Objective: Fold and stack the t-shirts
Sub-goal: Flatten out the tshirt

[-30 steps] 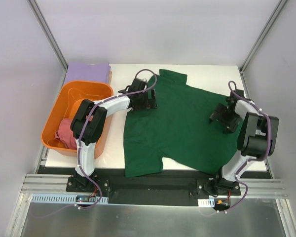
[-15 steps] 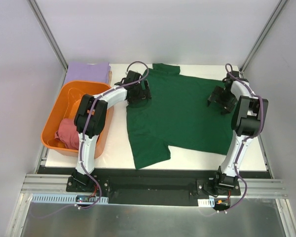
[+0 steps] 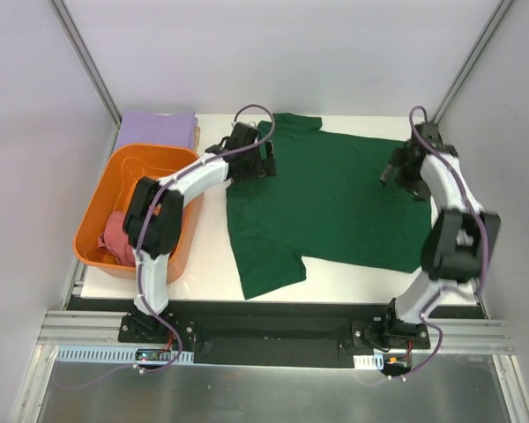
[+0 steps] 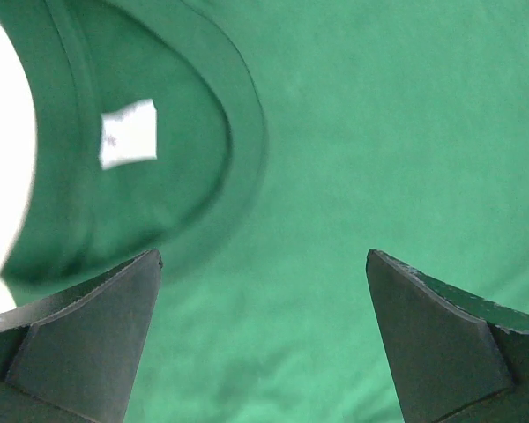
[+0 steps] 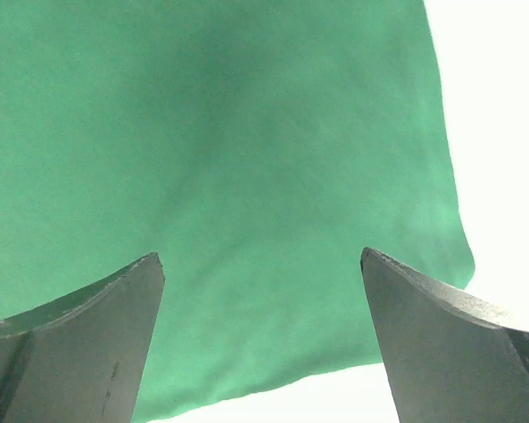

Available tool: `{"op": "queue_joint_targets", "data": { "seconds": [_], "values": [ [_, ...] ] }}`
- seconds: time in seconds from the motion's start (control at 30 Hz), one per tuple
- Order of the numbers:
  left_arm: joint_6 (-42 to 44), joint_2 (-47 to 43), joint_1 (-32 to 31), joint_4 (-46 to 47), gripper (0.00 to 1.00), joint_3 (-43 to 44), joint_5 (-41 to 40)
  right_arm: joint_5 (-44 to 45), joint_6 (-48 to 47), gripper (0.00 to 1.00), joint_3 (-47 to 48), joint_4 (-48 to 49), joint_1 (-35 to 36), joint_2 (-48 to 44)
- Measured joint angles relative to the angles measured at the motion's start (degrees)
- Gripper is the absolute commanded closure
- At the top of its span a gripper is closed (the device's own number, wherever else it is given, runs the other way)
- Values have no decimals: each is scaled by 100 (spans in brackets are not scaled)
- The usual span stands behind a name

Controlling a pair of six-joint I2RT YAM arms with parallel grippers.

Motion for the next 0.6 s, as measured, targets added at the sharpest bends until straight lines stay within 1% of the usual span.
{"op": "queue_joint_targets", "data": {
  "seconds": [0.1,0.13,0.2,0.27,0.33,0.4,0.47,0.6],
  "values": [
    [98,-1084,-490,42,1,-903,-310,546,111,4,-1550,111,-35,-1904],
    [101,-1432,-643,50,1,-1182,-378,638,140,4,-1926,136,-66,-2396],
    [92,-2236,-1005,157,1,-1856,-442,706,254,4,-2850,289,-227,-3515],
    [68,-2870,-1241,455,1,-2516,-356,623,396,4,-3713,391,-490,-4312],
    [17,-3244,-1276,809,1,-3134,-223,461,511,3,-4470,520,-765,-4804],
    [-92,-3434,-1257,1235,1,-3836,-109,310,608,1,-5090,566,-992,-5007],
    [-186,-3427,-1231,1508,1,-4422,33,184,699,6,-5523,575,-1158,-5108],
    [-282,-3298,-1231,1768,1,-5021,275,9,863,15,-5984,942,-1329,-5222]
  ]
}}
